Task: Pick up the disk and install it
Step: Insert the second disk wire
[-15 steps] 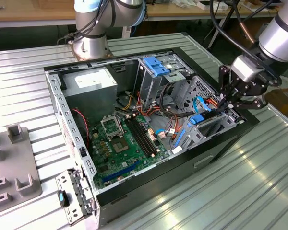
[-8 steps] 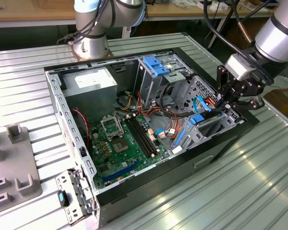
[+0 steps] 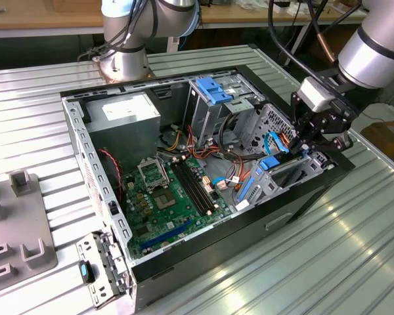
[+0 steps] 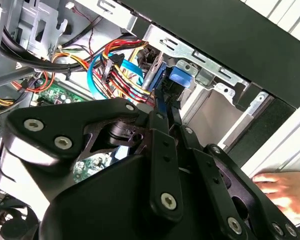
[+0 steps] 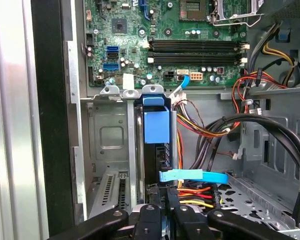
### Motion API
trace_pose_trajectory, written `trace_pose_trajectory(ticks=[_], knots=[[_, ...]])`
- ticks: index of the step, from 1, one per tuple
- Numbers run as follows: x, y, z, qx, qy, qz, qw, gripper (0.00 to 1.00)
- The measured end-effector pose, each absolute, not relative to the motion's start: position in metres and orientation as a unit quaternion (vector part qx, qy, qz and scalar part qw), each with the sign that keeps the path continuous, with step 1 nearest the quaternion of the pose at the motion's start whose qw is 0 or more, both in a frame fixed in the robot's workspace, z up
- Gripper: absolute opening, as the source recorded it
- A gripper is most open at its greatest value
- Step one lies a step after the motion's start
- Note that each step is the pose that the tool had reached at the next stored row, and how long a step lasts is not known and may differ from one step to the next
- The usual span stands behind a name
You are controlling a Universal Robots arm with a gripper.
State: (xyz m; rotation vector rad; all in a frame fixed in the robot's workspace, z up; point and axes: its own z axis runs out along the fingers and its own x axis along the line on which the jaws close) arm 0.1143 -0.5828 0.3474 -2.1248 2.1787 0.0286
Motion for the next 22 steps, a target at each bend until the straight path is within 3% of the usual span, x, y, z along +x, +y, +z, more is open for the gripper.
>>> trace_pose_trajectory(ticks=[8,22], knots=[[0.1131,-0.5822,0.3471,-0.697,0.715,0.015,0.054,0.16],[0.1128,-0.5823,0.3388,-0.697,0.715,0.015,0.054,0.16]])
